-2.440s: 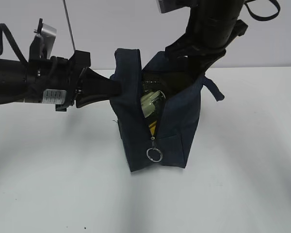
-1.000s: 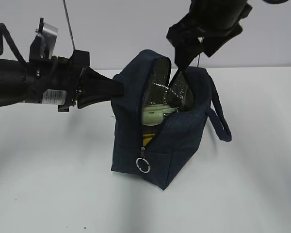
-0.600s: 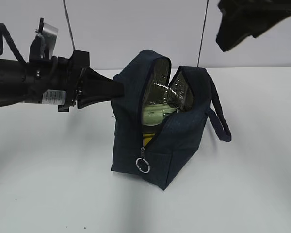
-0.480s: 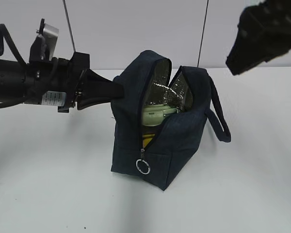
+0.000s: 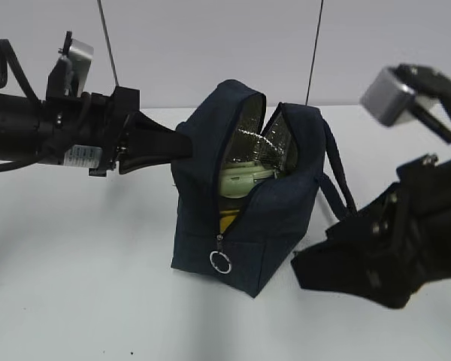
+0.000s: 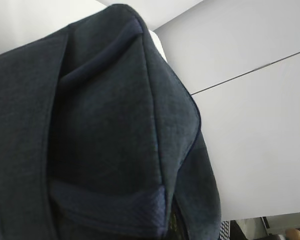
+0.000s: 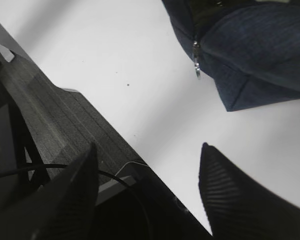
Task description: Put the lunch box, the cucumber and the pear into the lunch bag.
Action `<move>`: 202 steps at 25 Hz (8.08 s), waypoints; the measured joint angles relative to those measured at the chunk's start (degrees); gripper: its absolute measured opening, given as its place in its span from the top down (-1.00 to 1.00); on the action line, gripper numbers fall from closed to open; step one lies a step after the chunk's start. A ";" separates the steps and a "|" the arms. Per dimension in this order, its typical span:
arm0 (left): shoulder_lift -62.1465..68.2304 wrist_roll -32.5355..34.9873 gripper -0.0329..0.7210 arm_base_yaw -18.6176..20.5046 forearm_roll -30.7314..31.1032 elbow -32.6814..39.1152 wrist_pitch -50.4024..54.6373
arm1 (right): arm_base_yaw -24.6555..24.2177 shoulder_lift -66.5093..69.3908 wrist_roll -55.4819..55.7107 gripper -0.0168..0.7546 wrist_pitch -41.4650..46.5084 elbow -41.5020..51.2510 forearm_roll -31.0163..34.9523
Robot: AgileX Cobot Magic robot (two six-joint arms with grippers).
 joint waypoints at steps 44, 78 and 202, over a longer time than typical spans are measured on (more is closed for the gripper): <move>2.49 5.71 0.27 -0.01 4.58 -0.17 -1.11 | 0.58 22.70 -87.03 -0.18 -2.98 16.17 57.18; 2.49 5.71 0.28 -0.01 4.58 -0.17 0.70 | 0.69 39.98 -94.60 -0.18 -6.04 0.10 57.95; 2.49 5.71 -0.06 -0.01 5.02 -0.17 2.37 | 0.69 20.54 -81.81 0.94 -10.01 -4.63 55.01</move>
